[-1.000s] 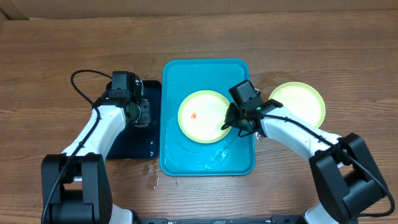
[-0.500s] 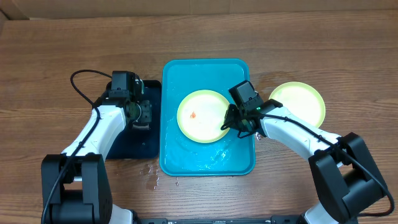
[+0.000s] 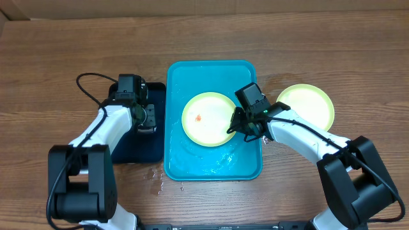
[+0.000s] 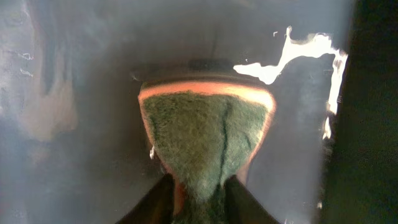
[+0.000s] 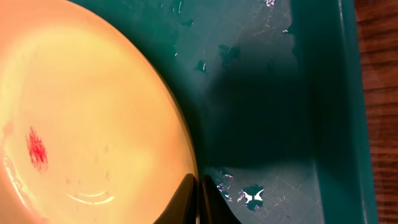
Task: Clean dirty plates on tray and stack at the side
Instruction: 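Carry the sponge onto the yellow plate held by the right gripper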
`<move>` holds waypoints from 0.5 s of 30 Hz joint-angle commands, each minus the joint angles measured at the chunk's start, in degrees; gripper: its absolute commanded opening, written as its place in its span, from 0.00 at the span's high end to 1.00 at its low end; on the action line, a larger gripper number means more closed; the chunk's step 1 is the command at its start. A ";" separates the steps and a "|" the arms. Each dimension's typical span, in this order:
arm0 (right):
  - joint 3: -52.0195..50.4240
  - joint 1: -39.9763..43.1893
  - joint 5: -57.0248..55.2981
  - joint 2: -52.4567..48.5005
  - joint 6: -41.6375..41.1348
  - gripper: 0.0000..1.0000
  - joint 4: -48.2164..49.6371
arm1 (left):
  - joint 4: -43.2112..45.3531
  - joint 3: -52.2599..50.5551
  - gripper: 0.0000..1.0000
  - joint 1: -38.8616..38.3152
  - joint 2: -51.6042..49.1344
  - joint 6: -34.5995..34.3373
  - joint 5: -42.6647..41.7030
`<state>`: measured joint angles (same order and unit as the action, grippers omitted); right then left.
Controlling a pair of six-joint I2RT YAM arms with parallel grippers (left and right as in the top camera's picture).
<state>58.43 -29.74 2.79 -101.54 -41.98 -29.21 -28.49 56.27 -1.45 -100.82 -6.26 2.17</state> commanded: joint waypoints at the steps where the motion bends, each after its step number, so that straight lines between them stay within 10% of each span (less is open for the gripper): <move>1: -0.37 -0.20 0.22 -0.28 -0.04 0.96 0.20 | 0.02 0.09 0.96 0.22 -1.92 -1.49 0.81; 15: -0.37 -0.22 2.49 -0.28 -0.07 0.96 -0.70 | -8.68 13.27 0.96 0.55 9.73 -0.96 3.87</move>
<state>58.43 -29.71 3.40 -101.54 -42.00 -29.71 -37.01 66.28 -1.34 -95.74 -6.96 5.06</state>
